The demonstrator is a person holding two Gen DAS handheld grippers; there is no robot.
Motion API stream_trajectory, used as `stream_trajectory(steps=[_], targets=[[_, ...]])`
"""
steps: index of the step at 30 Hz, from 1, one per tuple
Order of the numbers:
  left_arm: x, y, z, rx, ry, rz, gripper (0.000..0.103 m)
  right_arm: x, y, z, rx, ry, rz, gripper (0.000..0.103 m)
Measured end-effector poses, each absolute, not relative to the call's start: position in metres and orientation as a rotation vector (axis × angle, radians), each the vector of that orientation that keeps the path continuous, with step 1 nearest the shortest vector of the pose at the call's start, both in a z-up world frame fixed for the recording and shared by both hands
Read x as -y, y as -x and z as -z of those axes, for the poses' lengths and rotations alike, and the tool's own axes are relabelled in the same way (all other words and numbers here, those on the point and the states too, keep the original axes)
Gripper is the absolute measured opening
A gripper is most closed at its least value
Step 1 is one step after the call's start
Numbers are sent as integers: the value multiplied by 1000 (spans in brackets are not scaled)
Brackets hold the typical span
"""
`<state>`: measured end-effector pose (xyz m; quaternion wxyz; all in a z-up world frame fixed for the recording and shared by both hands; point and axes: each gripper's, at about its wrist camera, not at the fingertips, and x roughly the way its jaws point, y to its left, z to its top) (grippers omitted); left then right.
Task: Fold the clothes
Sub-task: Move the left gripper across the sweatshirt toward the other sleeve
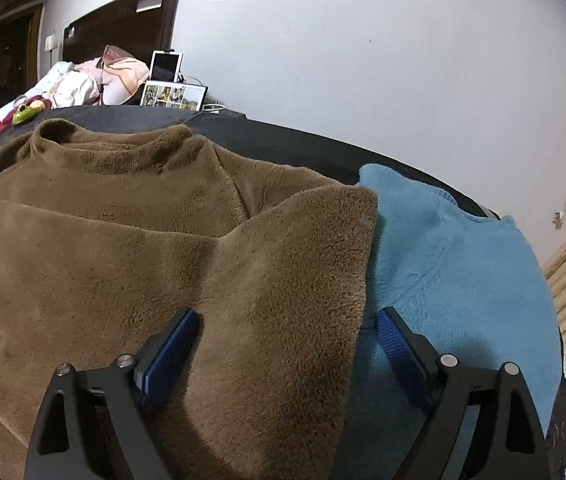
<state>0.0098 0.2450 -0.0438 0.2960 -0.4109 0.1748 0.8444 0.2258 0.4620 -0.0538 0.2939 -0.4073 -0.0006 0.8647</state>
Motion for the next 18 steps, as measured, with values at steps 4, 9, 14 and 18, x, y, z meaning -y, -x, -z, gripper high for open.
stream_trajectory(steps=[4, 9, 14, 18], targets=[[-242, -9, 44, -444, 1088, -2254, 75, -459, -234, 40, 7, 984, -2300, 92], [-236, -8, 38, -371, 1083, -2270, 76, -452, -249, 7, -68, 811, -2431, 92], [-226, -2, 32, -282, 1071, -2281, 77, -453, -225, 4, -280, 979, -2653, 92], [-227, 7, 44, -300, 1121, -2275, 79, -465, -199, 29, -245, 1159, -2562, 92]])
